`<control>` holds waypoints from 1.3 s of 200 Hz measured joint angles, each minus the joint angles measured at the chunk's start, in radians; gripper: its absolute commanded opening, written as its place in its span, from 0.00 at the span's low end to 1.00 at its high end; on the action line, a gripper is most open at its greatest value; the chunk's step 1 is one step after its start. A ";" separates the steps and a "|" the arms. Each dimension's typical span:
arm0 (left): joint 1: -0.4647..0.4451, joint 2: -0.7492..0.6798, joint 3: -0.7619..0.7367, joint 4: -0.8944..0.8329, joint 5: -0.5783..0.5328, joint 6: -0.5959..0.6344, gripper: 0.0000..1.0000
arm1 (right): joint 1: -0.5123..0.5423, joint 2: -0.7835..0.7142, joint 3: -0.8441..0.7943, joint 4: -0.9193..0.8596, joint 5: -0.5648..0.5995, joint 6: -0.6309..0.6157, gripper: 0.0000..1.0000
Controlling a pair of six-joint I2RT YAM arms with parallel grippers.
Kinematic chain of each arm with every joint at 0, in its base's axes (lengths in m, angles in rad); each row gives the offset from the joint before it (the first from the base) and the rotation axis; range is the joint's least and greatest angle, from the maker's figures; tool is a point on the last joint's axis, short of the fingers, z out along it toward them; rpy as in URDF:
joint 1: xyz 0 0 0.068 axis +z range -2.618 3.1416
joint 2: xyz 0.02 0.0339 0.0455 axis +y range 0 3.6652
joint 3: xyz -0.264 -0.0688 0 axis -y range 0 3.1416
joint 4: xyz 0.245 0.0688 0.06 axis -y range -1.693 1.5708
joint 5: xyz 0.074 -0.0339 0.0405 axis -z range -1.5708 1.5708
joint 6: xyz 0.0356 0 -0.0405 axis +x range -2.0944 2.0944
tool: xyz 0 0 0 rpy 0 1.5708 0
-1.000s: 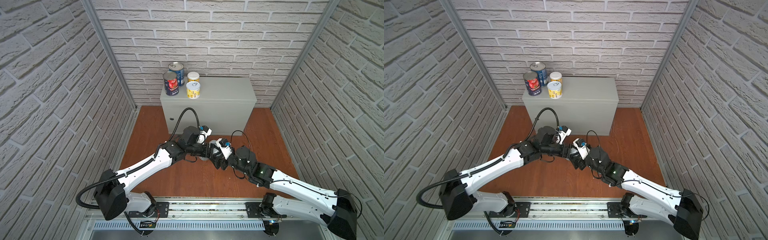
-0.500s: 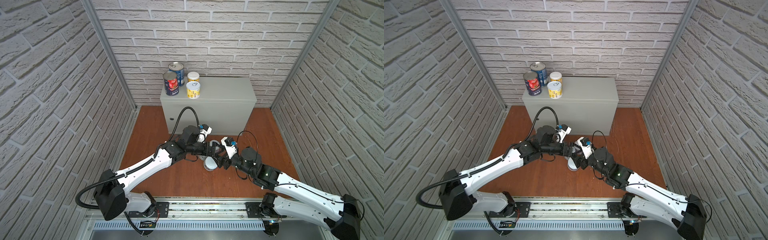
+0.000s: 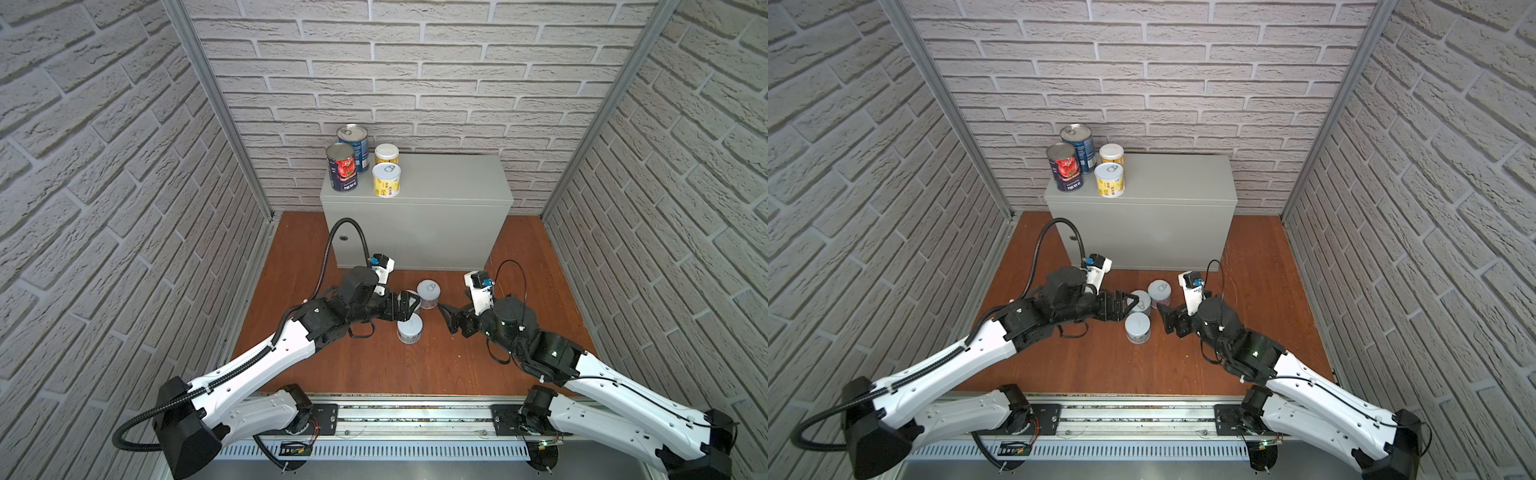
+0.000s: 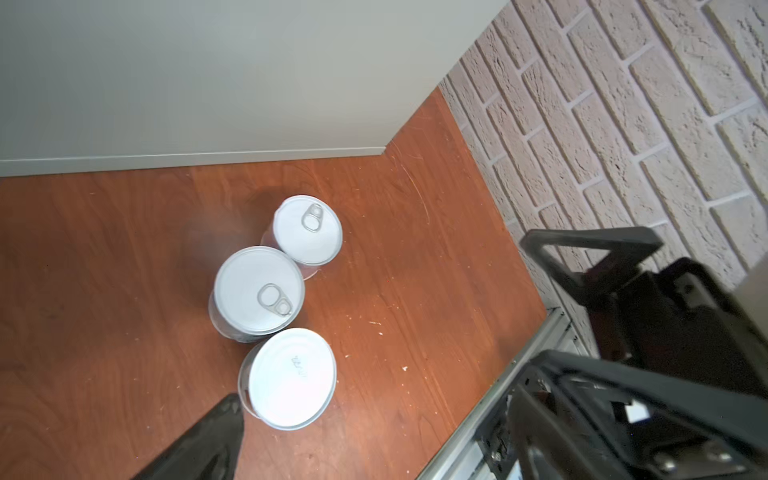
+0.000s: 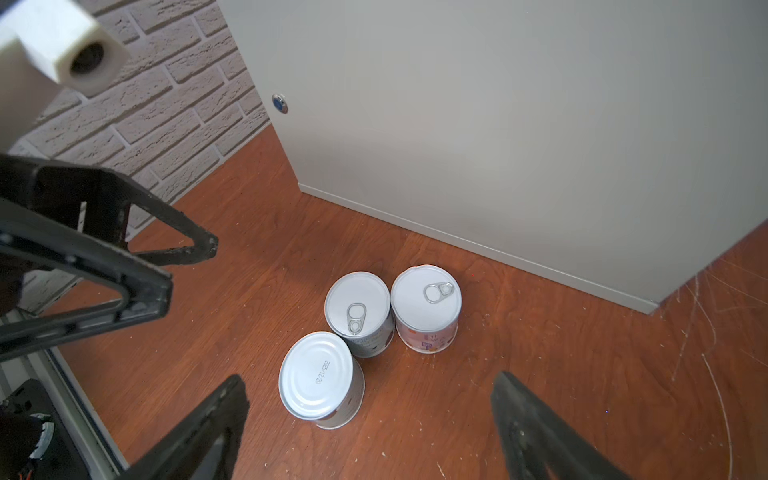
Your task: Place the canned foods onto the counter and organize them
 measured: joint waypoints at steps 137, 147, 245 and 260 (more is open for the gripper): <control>-0.086 0.457 0.050 0.026 -0.105 0.044 0.98 | 0.000 -0.199 -0.040 -0.223 0.058 0.095 0.96; -0.087 0.482 0.061 0.026 -0.116 0.047 0.97 | 0.000 -0.197 -0.042 -0.226 0.057 0.096 0.96; -0.103 0.601 0.123 0.005 -0.219 0.088 0.71 | 0.000 -0.165 -0.042 -0.282 0.059 0.096 0.96; -0.105 0.612 0.137 0.000 -0.227 0.092 0.77 | 0.000 -0.156 -0.040 -0.282 0.058 0.095 0.96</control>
